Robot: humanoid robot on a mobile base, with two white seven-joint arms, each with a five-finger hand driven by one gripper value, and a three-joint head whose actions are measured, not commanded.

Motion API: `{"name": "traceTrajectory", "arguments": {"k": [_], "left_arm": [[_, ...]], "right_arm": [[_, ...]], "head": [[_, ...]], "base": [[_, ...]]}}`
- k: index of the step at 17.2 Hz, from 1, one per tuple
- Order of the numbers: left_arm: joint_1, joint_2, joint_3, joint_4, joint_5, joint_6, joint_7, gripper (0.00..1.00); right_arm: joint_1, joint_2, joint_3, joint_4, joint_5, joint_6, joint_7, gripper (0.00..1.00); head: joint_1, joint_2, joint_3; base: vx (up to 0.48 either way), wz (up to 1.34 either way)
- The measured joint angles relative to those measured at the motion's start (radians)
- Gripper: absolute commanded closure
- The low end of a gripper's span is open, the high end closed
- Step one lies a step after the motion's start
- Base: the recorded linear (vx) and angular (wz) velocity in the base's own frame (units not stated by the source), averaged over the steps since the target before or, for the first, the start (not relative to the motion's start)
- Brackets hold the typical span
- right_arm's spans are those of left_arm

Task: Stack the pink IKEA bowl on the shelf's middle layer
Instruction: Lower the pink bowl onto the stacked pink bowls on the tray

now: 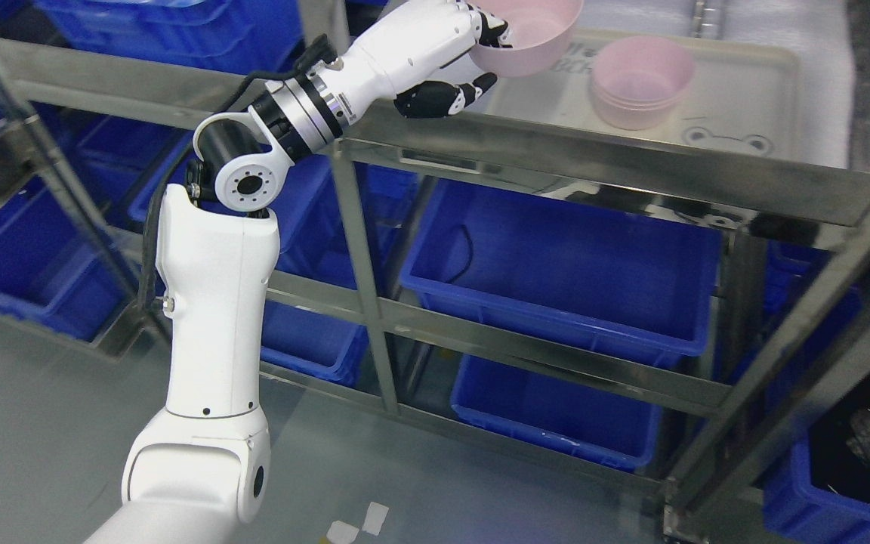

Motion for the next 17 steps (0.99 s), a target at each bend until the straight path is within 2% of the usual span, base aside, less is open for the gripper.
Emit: {"name": "traceTrajectory", "arguments": {"k": [9,17], "left_arm": [[-0.049,0.043,0.011,0.075,-0.077,0.049,-0.010,0.98],[-0.016,0.024,-0.103,0.093,-0.117,0.052,-0.016,0.98]], "right_arm": [[-0.001,0.000,0.000,0.000,0.000,0.000,-0.001,0.00],[-0.001,0.000,0.000,0.000,0.000,0.000,0.002,0.00]], "head": [[0.0000,0.000,0.000],[0.0000,0.000,0.000]], "base": [[0.129,-0.43],[0.048,-0.07]]}}
